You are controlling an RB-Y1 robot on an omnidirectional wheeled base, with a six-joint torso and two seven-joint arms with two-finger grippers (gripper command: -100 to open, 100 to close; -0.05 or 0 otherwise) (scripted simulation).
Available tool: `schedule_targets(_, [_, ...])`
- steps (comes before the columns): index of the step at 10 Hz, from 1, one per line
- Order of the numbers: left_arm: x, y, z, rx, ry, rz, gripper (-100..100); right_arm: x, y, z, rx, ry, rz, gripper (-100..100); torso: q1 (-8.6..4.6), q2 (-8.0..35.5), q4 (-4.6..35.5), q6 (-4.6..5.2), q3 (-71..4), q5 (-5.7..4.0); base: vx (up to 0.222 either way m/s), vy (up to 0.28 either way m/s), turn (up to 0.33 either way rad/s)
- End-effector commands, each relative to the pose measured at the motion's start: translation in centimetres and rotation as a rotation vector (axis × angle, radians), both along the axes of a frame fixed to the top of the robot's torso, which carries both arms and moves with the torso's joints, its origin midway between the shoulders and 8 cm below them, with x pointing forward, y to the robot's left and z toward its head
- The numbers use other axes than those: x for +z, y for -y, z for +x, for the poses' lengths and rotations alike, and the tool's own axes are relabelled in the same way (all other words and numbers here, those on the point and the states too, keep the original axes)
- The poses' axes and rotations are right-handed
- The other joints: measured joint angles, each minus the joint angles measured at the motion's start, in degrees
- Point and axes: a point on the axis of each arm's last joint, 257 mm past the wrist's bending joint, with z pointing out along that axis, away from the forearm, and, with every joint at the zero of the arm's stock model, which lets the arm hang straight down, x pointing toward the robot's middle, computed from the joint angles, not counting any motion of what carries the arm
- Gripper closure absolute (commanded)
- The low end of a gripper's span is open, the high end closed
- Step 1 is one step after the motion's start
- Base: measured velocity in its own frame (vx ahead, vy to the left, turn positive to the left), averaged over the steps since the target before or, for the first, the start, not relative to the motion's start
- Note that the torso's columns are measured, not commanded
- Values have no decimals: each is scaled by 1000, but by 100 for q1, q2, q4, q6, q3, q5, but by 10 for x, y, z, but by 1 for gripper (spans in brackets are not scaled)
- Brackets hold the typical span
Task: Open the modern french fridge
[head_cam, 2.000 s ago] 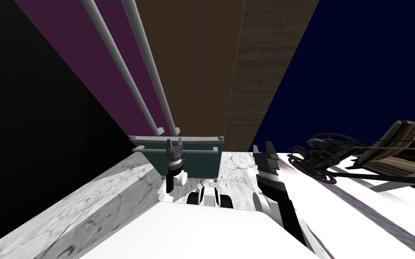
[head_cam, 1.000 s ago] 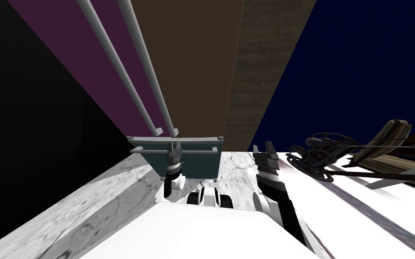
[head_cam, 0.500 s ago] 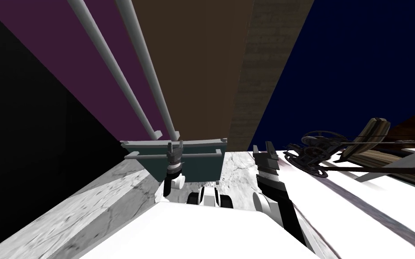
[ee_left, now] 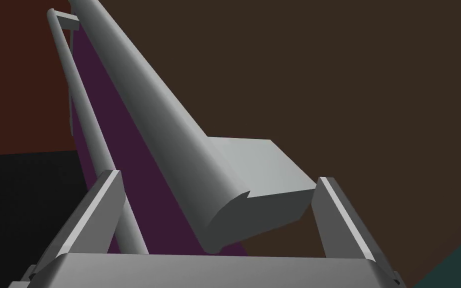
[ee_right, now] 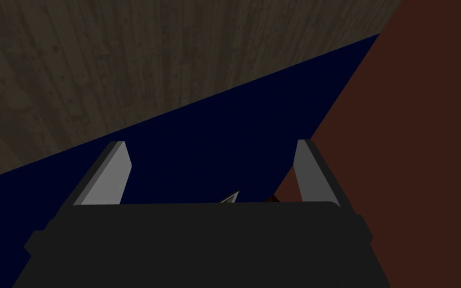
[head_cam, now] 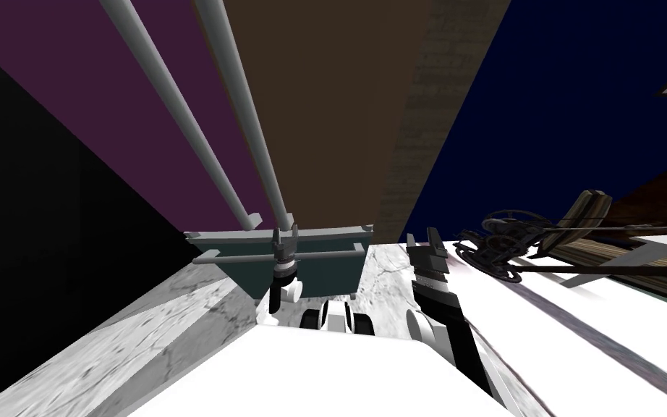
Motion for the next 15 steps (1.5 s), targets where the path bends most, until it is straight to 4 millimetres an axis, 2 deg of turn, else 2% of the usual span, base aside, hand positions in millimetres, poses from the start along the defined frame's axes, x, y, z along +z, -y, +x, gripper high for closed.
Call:
schedule_targets(1, [13,1,9,-4,-3,-3,-100,0,0,0,0,0,0,0,11,-2,-1,0,-1,4,-9,1,20])
schedule_targets(3, [22,2,14,-7,-3,-5,-100,0,0,0,0,0,0,0,13,5,31,2,-7,-12,-19,-3,16])
schedule_targets(4, [11,1,14,-7,-30,-3,-100,0,0,0,0,0,0,0,13,1,49,3,-15,-22,-11,-1,2])
schedule_targets(5, [13,1,9,-4,-3,-3,100,0,0,0,0,0,0,0,10,0,29,1,-8,-13,18,2,-40])
schedule_targets(9, [-4,-1,-3,1,-3,1,100,0,0,0,0,0,0,0,13,28,16,-5,17,1,14,-3,-14])
schedule_targets(10, [-2,1,1,0,-9,1,100,0,0,0,0,0,0,0,18,19,10,-5,13,5,-3,-8,-3])
schedule_targets(11, [0,-7,1,50,-13,-2,100,0,0,0,0,0,0,0,23,9,10,-3,5,5,-63,-154,138])
schedule_targets(13, [4,-15,1,100,-17,-5,100,0,0,0,0,0,1,0,-36,50,26,-15,30,-15,-120,-271,226])
schedule_targets(15, [7,-23,2,149,-22,-8,100,0,0,0,0,0,0,0,5,72,49,-2,39,-17,-155,-178,120])
